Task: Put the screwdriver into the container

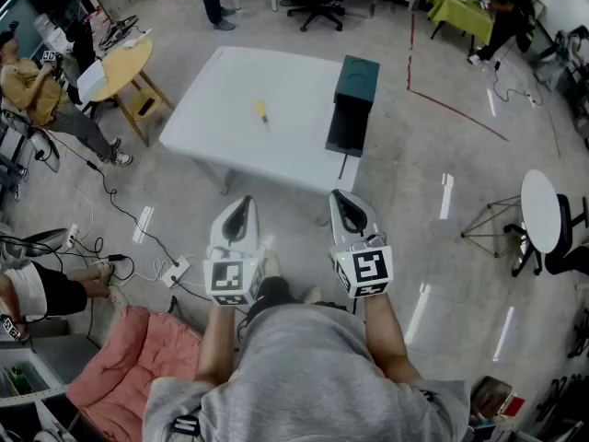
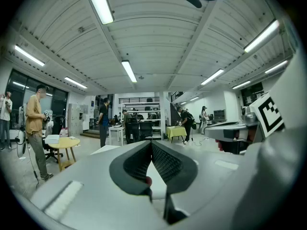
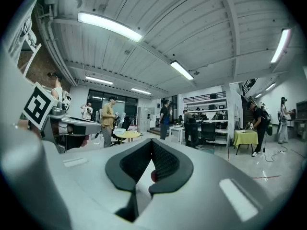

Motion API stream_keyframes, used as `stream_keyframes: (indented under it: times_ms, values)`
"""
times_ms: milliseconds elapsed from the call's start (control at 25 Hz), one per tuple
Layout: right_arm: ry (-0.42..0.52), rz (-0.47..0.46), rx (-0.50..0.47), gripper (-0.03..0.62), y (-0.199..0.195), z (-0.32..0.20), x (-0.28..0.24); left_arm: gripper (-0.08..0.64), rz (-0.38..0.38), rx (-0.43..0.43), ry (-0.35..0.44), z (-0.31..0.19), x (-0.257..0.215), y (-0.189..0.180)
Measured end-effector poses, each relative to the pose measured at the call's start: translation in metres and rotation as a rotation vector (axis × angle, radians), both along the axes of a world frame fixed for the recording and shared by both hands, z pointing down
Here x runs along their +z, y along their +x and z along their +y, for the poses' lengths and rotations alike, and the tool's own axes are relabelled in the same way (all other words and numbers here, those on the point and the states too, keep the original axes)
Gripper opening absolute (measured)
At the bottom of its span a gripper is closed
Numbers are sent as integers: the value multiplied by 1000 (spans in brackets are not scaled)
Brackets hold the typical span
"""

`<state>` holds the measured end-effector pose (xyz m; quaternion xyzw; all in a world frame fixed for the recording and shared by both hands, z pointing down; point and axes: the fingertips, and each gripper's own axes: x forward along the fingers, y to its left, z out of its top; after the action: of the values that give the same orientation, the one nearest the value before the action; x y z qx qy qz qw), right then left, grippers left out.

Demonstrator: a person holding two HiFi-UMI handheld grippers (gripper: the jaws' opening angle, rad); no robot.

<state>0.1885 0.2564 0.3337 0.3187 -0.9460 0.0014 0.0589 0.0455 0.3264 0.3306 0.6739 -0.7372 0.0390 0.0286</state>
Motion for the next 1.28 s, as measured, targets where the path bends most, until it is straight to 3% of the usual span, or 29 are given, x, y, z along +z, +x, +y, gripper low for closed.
stream_keyframes:
  times_ms: [680, 960, 1280]
  values:
    - [-27, 13, -46, 3, -1, -9, 7, 12, -3, -20, -2, -7, 4, 8]
    - [-37, 22, -66, 3, -38, -46, 16, 12, 4, -42, -22, -44, 17, -29]
    - [-66, 42, -49, 3, -96, -117, 18, 12, 28, -18, -61, -119, 25, -84]
